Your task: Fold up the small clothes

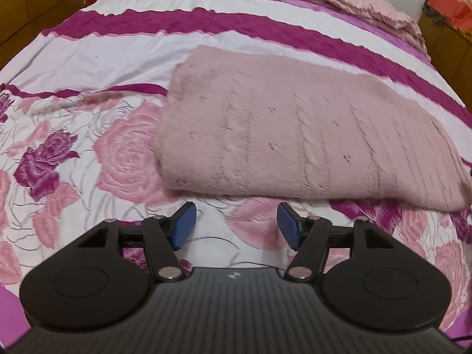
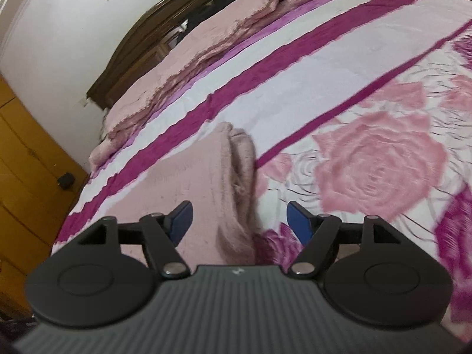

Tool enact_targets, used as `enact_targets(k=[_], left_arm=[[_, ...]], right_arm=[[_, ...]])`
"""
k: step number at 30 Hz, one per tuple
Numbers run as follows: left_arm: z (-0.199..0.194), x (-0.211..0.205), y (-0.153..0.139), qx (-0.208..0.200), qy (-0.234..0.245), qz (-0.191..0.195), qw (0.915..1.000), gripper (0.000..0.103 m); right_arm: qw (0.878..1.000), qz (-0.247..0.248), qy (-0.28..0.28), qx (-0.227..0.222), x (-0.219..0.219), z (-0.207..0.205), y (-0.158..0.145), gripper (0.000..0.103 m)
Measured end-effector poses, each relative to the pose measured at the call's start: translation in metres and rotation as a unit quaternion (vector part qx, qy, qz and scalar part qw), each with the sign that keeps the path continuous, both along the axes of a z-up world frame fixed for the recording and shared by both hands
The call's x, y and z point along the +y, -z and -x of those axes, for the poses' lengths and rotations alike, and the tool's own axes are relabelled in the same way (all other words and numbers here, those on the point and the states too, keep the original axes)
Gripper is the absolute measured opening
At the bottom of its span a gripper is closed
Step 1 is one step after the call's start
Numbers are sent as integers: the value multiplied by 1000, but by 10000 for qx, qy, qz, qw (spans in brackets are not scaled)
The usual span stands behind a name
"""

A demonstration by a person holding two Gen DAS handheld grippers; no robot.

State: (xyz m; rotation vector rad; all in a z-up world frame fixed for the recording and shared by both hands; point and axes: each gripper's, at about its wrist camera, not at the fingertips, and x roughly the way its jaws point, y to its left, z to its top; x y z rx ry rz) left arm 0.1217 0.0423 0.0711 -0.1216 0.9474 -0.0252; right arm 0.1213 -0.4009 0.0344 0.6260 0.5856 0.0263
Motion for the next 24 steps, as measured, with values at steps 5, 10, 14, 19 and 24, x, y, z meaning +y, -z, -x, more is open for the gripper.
enact_targets(k=[5,10,14,19,24], left_arm=[[-2,-13,9,134,177,-105,9997,68],[-4,-21,15,171,210,-310,9992,69],[-6,-23,18,191,209,-342,9990,71],[-7,-23,20,190,211,-342,9990,73],[-6,-23,21,152,230,-343,9990,73]], right_arm=[[9995,217,-203,111,7,-24,10,73],[9991,300,-280,46,10,-34,19,73],[9978,544,-382,-42,16,-38,25,73],[9983,413,-393,-116,13,-45,29,73],[9991,190,-343,-186,11,-48,29,73]])
